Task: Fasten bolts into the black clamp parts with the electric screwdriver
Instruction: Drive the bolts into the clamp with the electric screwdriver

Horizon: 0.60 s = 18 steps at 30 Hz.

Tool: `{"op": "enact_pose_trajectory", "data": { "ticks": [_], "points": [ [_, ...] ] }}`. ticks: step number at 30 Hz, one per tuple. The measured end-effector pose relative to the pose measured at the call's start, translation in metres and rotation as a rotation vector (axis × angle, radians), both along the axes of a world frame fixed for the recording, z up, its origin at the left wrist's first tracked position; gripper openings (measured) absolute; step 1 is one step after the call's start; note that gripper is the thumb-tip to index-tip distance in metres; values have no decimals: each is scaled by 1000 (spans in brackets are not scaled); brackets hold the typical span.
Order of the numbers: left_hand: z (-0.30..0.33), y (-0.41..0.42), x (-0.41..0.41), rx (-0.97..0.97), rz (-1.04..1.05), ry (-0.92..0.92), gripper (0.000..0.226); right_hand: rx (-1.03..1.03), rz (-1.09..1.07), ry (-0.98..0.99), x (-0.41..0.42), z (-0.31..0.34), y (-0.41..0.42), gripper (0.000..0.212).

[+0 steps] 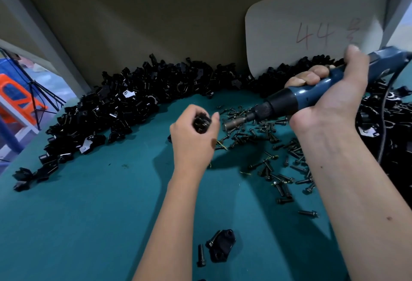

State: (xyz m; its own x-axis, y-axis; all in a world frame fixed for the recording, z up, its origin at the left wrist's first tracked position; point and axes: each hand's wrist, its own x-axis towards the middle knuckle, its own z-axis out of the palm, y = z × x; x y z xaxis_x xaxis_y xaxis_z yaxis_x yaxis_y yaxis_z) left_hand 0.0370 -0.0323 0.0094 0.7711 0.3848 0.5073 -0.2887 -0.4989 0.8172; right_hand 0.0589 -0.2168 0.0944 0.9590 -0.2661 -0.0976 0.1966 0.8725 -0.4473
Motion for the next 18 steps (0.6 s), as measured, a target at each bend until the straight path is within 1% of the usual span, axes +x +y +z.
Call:
{"op": "enact_pose_trajectory", "data": {
  "ticks": [2,4,6,7,9,12,14,16,18],
  "points": [
    [-1,8,1,-184,6,136,30,-68,17,13,0,0,-2,42],
    [0,14,1,-442,-72,247,31,-124,-7,55,1,1,2,53],
    [4,16,2,-722,-181,282,25,-220,19,68,2,-1,7,55],
    [6,16,2,-801,-209,288,21,-264,33,78,4,-3,9,53],
    [7,15,3,-826,-229,295,17,-376,86,109,5,-8,15,46],
    [7,14,2,-746,-216,296,12,-564,161,168,7,-21,26,33],
    [8,14,1,-729,-196,306,15,-621,212,176,8,-32,33,26],
    [10,17,-1,-828,-224,309,18,-624,251,183,9,-40,38,21],
    [13,20,-3,-1008,-307,288,18,-672,301,200,12,-45,41,20]
  ]
}}
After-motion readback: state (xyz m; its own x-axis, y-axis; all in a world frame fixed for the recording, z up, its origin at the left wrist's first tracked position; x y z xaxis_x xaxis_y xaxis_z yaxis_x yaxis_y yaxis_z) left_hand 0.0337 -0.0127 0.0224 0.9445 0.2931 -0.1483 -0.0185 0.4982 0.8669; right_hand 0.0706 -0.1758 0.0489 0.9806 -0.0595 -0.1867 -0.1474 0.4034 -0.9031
